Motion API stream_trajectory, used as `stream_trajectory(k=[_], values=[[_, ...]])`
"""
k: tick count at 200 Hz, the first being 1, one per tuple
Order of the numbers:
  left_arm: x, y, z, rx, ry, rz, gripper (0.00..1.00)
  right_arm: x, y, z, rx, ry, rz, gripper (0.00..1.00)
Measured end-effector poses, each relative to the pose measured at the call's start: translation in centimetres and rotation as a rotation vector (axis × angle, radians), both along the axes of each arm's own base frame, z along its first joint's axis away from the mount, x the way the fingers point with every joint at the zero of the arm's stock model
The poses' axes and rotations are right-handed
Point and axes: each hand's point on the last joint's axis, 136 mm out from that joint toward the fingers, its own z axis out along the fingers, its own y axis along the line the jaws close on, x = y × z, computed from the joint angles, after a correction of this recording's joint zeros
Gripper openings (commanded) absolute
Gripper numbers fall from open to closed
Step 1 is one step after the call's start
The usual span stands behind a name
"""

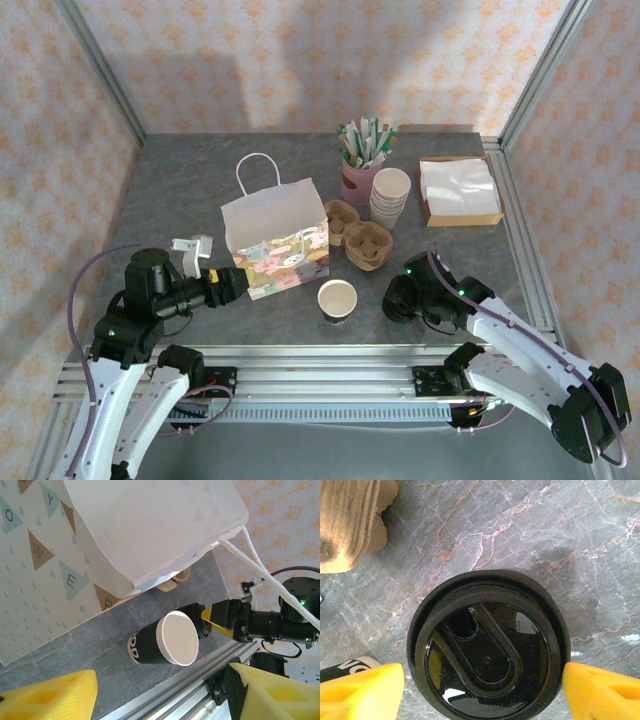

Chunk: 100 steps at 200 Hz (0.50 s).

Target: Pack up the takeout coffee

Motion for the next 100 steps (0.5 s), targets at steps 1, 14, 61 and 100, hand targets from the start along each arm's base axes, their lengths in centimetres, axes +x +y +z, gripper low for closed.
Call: stream_trajectory(k=[1,14,61,100], values=[[0.00,0.00,0.00,0.000,0.000,0.000,0.69,0.00,-0.01,-0.02,-0.001,0.000,0.000,0.79],[0.00,0.00,0.00,0.000,0.000,0.000,0.69,0.01,-0.09,-0.24,0.001,0.002,-0.007,0.77],[0.00,0.00,0.00,0.000,0.000,0.000,0.69,0.29,0.07,-0.51,0.011,-0.005,-0.016,0.74],[0.00,0.00,0.00,0.000,0.000,0.000,0.69,0.42,0.17,-0.44,0.016,-0.010,-0.018,0.70]])
